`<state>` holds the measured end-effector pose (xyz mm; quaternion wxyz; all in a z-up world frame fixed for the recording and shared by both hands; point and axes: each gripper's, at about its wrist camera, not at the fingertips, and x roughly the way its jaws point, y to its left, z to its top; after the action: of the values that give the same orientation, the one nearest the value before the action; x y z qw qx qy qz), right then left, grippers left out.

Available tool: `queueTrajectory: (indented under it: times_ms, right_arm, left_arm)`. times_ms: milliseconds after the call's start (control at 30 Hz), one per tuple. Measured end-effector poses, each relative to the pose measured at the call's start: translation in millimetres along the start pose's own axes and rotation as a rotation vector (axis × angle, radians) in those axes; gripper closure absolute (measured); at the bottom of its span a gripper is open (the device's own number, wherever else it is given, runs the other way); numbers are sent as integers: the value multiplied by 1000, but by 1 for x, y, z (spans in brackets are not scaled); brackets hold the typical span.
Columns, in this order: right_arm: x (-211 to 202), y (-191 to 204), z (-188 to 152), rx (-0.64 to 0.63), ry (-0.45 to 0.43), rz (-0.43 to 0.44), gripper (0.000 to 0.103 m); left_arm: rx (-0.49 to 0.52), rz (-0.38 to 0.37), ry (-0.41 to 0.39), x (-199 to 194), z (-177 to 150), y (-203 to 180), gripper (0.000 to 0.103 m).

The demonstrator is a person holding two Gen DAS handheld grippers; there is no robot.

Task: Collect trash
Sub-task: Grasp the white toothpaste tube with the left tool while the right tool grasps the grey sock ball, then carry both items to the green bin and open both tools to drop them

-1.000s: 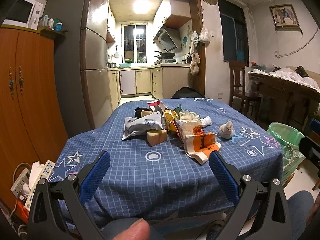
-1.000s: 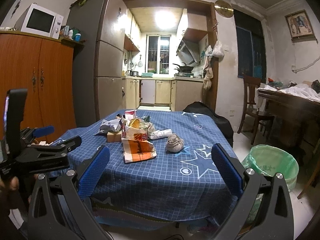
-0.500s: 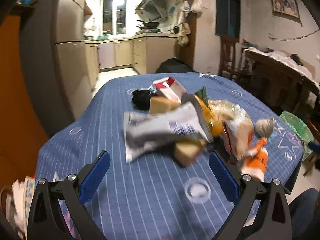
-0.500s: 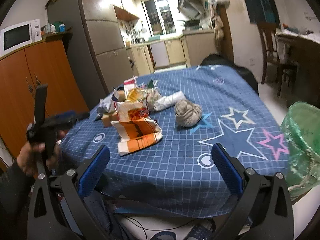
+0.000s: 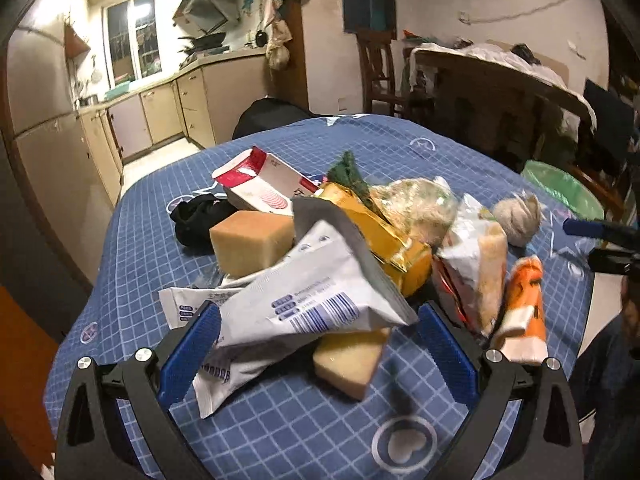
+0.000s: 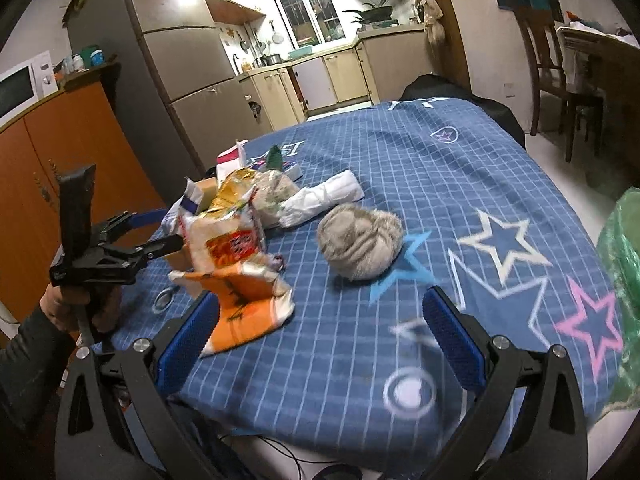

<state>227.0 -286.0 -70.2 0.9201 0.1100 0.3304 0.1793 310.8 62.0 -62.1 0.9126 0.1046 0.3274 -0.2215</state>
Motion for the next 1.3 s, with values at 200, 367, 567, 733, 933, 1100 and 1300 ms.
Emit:
queueTrajectory:
  times_ms: [200,367,567,733,933,1100,1300]
  right_arm:
    - [18,-8,18,16,6,7,5]
    - [32,-6,22,6,37,16,13]
    - [38,-10,21,7,48,-5,20]
    - [44,-9,26,-12,43,-59,38]
    - [37,-12,29,-21,15,-110,71]
    - [15,-7,32,-51,-44,-135,74]
    - [-20,4,43,-97,-110,-151,75]
  left_arm:
    - [-62,-4,22,3,0,11,37]
    - [-55,47,24,-3,-5,6,84]
    - [-111,50,-23,-27,-8,6,86]
    - [-138,60,-61,-46,-7,0,86]
    - [-181,73,-127,-81,1,-14,86]
    - [-216,69,-167,-100,8,-31,86]
    - [-263,27,-185,-104,21,-55,86]
